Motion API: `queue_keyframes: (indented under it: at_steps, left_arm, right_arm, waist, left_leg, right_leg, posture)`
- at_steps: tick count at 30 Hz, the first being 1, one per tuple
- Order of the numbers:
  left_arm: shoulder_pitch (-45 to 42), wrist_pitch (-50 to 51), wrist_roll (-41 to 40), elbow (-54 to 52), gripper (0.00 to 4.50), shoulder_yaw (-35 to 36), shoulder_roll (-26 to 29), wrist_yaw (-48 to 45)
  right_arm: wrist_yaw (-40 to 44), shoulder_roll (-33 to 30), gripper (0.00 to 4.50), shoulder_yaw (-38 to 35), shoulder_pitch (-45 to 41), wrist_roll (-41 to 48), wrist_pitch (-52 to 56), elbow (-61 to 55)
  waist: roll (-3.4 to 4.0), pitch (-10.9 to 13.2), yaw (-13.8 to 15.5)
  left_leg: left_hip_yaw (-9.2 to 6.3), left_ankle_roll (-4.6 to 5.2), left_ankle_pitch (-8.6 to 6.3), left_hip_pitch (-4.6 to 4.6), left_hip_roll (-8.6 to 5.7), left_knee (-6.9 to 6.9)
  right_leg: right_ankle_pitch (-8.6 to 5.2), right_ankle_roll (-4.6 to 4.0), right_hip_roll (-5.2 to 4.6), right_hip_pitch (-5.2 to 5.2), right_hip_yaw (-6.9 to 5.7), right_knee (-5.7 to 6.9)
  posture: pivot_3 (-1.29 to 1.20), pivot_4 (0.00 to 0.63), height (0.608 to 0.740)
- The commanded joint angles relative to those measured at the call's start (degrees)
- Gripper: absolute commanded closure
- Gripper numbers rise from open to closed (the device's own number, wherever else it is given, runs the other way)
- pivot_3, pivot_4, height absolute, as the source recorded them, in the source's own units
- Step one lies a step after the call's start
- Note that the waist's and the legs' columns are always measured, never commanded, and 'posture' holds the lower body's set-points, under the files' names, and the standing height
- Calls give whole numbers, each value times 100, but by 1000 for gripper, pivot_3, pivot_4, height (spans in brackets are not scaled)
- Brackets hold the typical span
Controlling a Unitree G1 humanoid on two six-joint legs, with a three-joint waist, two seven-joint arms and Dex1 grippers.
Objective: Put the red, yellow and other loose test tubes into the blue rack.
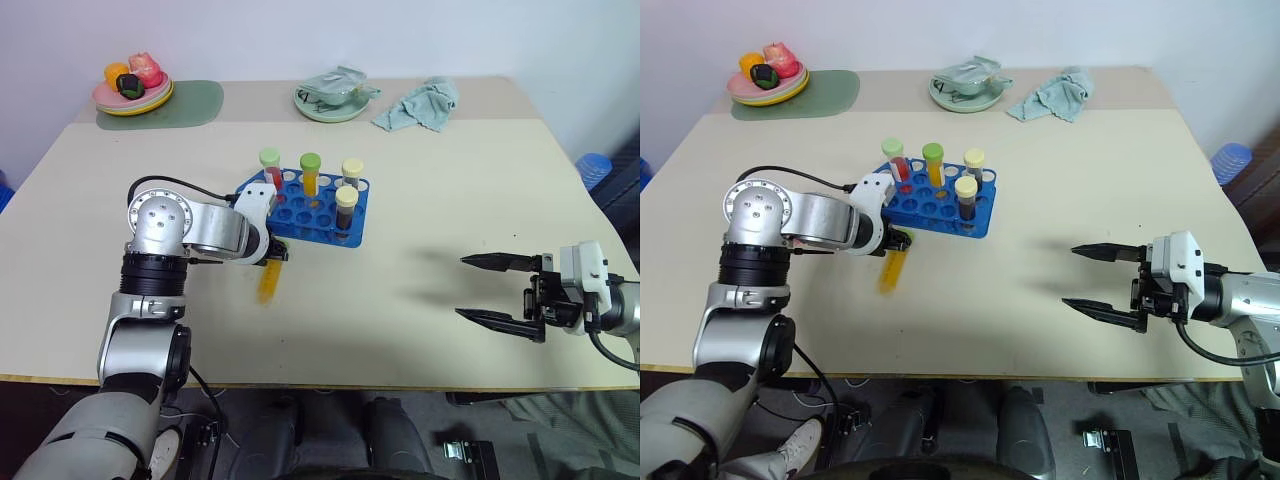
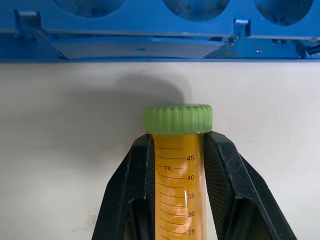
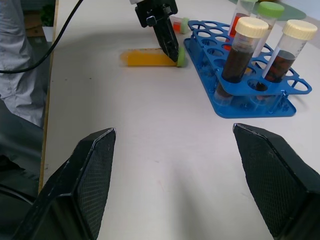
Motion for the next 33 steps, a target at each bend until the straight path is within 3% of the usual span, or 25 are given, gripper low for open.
queue_keyframes:
  at_steps: [1, 6, 10, 12, 14, 16, 20, 26, 29, 33]
  left_arm:
    - [-44, 47, -371, -166, 3742, 167, 50, 150]
    - [-77, -333, -1468, -723, 3742, 90, 470, -209]
    - [-47, -927, -2614, -1229, 3742, -251, 1297, -436]
    - [75, -1381, -2398, -1731, 3742, -66, 1363, -613]
    - [248, -2230, -1470, -2424, 3742, 336, 1025, -1660]
    - [405, -2962, -162, -3157, 3742, 234, 1149, -3104]
    - [805, -4268, 2281, -3513, 3742, -572, 1385, -4046]
    - [1459, -6554, 4955, -3209, 3742, -1358, 608, -4813]
    - [1769, -7596, 5918, -2701, 3742, -1674, 247, -5177]
    - [2006, -8591, 6433, -1965, 3742, -1631, -486, -5524]
  right_arm:
    - [-24, -52, 667, -153, -54, 96, -11, -161]
    - [-87, -19, 667, -128, -96, 81, -26, -140]
    - [-134, -7, 667, -86, -150, 81, -11, -128]
    - [-155, -1, 667, -40, -247, 82, 2, -71]
    - [-170, 12, 667, 10, -344, 84, 24, -24]
    - [-162, 17, 667, 36, -409, 76, 39, 13]
    - [-177, 39, 667, 78, -537, 76, 73, 90]
    - [-297, 94, 667, 71, -525, 96, 141, 13]
    - [-335, 91, 667, 59, -502, 95, 155, -26]
    - [-375, 59, 667, 15, -450, 107, 178, -93]
  waist:
    - [0, 0, 1]
    - [-4, 2, -5]
    - [-4, 2, -21]
    - [-3, 2, -8]
    - [-3, 2, 21]
    - [-8, 4, 65]
    - [2, -2, 87]
    - [-12, 5, 147]
    - [-11, 5, 136]
    - [-11, 5, 136]
  left_leg:
    - [1, 0, 0, 0, 0, 1]
    - [15, 1, -1, 0, -1, 2]
    - [46, 3, -2, 2, 4, -1]
    - [56, 6, -4, 4, 5, -1]
    - [68, 11, -6, 4, 4, 4]
    - [83, 15, -9, 4, 3, 8]
    - [110, 16, -10, 9, 5, 1]
    - [105, 31, -18, 4, 6, 9]
    - [105, 42, -25, 2, 6, 8]
    - [106, 50, -29, 4, 6, 12]
  right_leg:
    - [0, 0, 0, 0, 1, 2]
    - [-1, 1, 0, -10, 17, 11]
    - [-2, 3, 2, -29, 50, 25]
    - [-2, 3, 2, -30, 58, 26]
    - [-2, 3, 2, -29, 65, 24]
    - [-1, 3, 1, -27, 67, 19]
    - [-2, 3, 3, -25, 71, 17]
    - [2, 9, 2, -15, 75, -7]
    - [9, 19, 1, -12, 77, -25]
    - [14, 26, 0, -7, 79, -34]
  posture:
    - [0, 150, 740]
    - [0, 150, 740]
    - [0, 150, 740]
    - [0, 150, 740]
    - [0, 150, 740]
    - [0, 150, 740]
    - [0, 150, 740]
    - [0, 150, 740]
    - [0, 150, 740]
    - [0, 150, 740]
